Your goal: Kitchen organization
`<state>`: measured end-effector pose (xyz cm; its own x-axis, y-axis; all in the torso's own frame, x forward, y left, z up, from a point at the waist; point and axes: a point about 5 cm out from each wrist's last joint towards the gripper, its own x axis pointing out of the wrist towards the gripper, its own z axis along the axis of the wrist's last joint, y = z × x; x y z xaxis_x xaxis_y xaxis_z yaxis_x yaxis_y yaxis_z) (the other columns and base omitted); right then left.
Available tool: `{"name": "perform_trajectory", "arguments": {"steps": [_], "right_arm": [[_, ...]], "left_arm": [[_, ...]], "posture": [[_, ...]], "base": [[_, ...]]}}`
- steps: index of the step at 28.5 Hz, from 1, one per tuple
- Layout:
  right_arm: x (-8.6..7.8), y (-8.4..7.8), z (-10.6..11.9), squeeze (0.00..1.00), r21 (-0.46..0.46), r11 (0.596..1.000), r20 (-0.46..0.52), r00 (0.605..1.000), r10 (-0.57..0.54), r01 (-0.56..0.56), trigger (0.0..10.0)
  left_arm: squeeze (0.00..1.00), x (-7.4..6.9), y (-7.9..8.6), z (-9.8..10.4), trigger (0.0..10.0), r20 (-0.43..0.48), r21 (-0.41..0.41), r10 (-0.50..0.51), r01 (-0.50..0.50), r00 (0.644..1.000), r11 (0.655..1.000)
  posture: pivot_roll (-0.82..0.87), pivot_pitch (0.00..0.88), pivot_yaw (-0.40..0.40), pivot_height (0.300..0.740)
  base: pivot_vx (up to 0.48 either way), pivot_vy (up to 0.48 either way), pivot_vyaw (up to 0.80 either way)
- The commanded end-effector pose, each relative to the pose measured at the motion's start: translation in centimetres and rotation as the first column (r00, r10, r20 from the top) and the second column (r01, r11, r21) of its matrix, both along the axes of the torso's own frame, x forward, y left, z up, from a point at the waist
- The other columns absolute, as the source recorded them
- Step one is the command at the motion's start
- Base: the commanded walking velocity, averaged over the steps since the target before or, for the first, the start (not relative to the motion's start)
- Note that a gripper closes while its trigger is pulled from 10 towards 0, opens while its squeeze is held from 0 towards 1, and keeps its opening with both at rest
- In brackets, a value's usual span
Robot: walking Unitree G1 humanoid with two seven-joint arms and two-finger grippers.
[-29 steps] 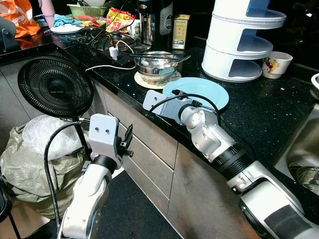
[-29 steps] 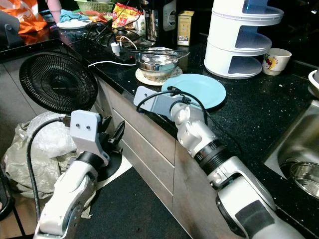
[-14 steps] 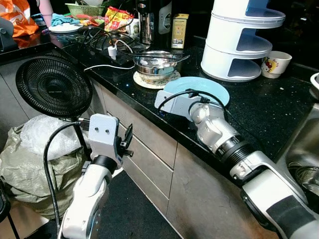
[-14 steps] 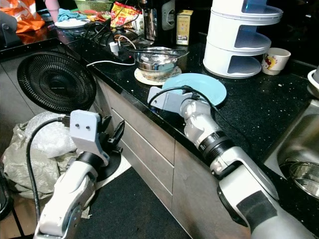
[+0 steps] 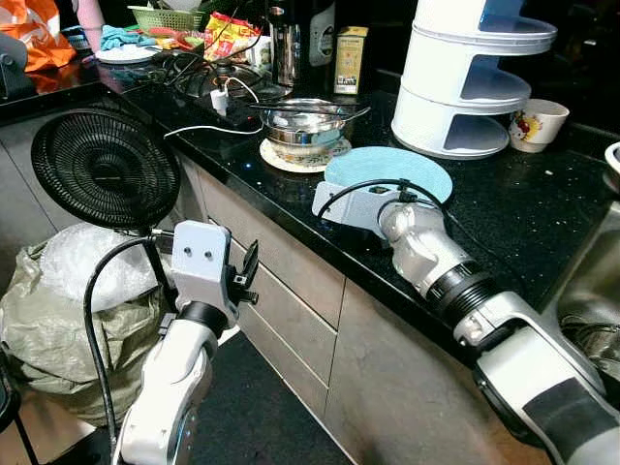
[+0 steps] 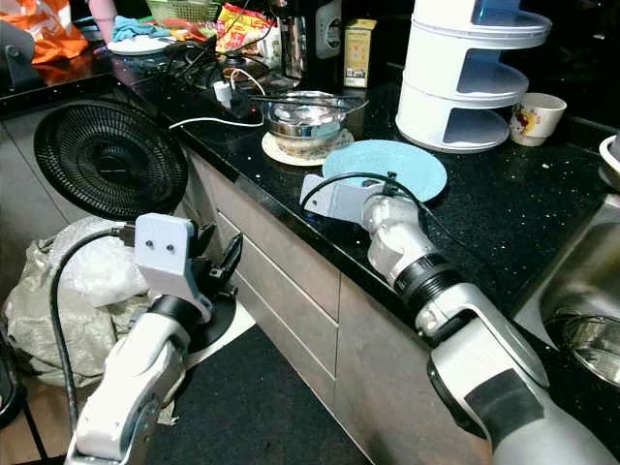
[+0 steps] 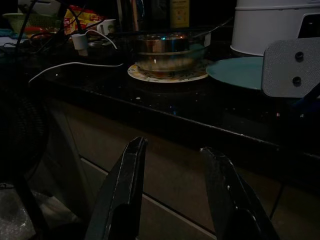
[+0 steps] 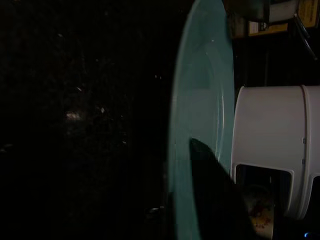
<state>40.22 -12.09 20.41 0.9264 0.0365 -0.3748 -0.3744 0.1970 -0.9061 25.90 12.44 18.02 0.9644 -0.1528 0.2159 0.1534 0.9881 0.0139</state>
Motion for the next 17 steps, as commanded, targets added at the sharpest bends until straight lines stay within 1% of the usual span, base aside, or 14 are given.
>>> {"name": "perform_trajectory", "arguments": {"steps": [1, 2, 4, 6, 8, 9, 10, 12, 13, 14, 15, 17], "right_arm": [[0.0, -0.5, -0.1, 0.0, 0.0, 1.0, 0.008, 1.0, -0.011, 0.011, 0.0], [0.0, -0.5, -0.1, 0.0, 0.0, 1.0, 0.008, 1.0, -0.011, 0.011, 0.0], [0.0, -1.3, 0.2, 0.0, 0.024, 0.999, 0.036, 0.999, -0.041, 0.04, 0.0], [0.0, -1.5, 0.3, 0.0, 0.031, 0.999, 0.046, 0.998, -0.046, 0.045, 0.0], [0.1, -2.0, 0.7, 0.0, 0.062, 0.997, 0.097, 0.994, -0.05, 0.044, 0.0], [0.1, -2.0, 0.7, 0.0, 0.062, 0.997, 0.097, 0.994, -0.05, 0.044, 0.0], [0.1, -2.4, 1.0, 0.0, 0.092, 0.995, 0.128, 0.99, -0.052, 0.04, 0.0], [0.2, -2.9, 2.0, 0.0, 0.213, 0.977, 0.187, 0.981, -0.053, 0.012, 0.0], [0.2, -2.9, 2.0, 0.0, 0.213, 0.977, 0.187, 0.981, -0.053, 0.012, 0.0], [0.1, -3.1, 2.6, 0.0, 0.274, 0.962, 0.214, 0.975, -0.054, -0.007, 0.0], [0.0, -3.3, 3.5, 0.0, 0.358, 0.932, 0.25, 0.967, -0.041, -0.053, 0.0], [-0.3, -3.7, 4.6, 0.0, 0.455, 0.883, 0.294, 0.956, -0.023, -0.119, 0.0]], "left_arm": [[0.0, 0.1, 0.1, -0.1, 10.0, -0.009, 0.009, 0.008, -0.008, 1.0, 1.0], [0.0, 0.1, 0.1, -0.1, 10.0, -0.009, 0.009, 0.008, -0.008, 1.0, 1.0], [0.0, 0.1, 0.1, -0.1, 10.0, -0.009, 0.008, 0.007, -0.007, 1.0, 1.0], [0.0, 0.1, 0.1, -0.1, 10.0, -0.01, 0.008, 0.007, -0.007, 1.0, 1.0], [0.0, 0.1, 0.2, -0.1, 10.0, -0.011, 0.008, 0.006, -0.006, 1.0, 1.0], [0.0, 0.1, 0.2, -0.1, 10.0, -0.011, 0.008, 0.006, -0.006, 1.0, 1.0], [0.0, 0.1, 0.2, -0.1, 10.0, -0.011, 0.008, 0.005, -0.005, 1.0, 1.0], [0.0, 0.1, 0.1, -0.2, 10.0, -0.011, 0.008, 0.005, -0.005, 1.0, 1.0], [0.0, 0.1, 0.1, -0.2, 10.0, -0.011, 0.008, 0.005, -0.005, 1.0, 1.0], [0.0, 0.1, 0.1, -0.2, 10.0, -0.012, 0.008, 0.005, -0.005, 1.0, 1.0], [0.0, 0.1, 0.1, -0.2, 10.0, -0.012, 0.008, 0.004, -0.004, 1.0, 1.0], [0.0, 0.1, 0.1, -0.2, 10.0, -0.013, 0.008, 0.003, -0.003, 1.0, 1.0]], "posture": [[0.07, 0.0, -0.022, 0.74], [0.07, 0.0, -0.022, 0.74], [0.07, 0.0, -0.021, 0.74], [0.07, 0.0, -0.021, 0.74], [0.07, 0.0, -0.018, 0.74], [0.07, 0.0, -0.018, 0.74], [0.07, 0.0, -0.018, 0.74], [0.07, 0.0, -0.018, 0.74], [0.07, 0.0, -0.018, 0.74], [0.07, 0.0, -0.017, 0.74], [0.07, 0.0, -0.017, 0.74], [0.06, 0.0, -0.014, 0.74]], "base": [[0.0, 0.0, 0.0], [0.0, 0.0, 0.0], [0.0, 0.0, 0.0], [0.0, 0.0, 0.0], [0.0, 0.0, 0.0], [0.0, 0.0, 0.0], [0.0, 0.0, 0.0], [0.0, 0.0, 0.0], [0.0, 0.0, 0.0], [0.0, 0.0, 0.0], [0.0, 0.0, 0.0], [0.0, 0.0, 0.0]]}}
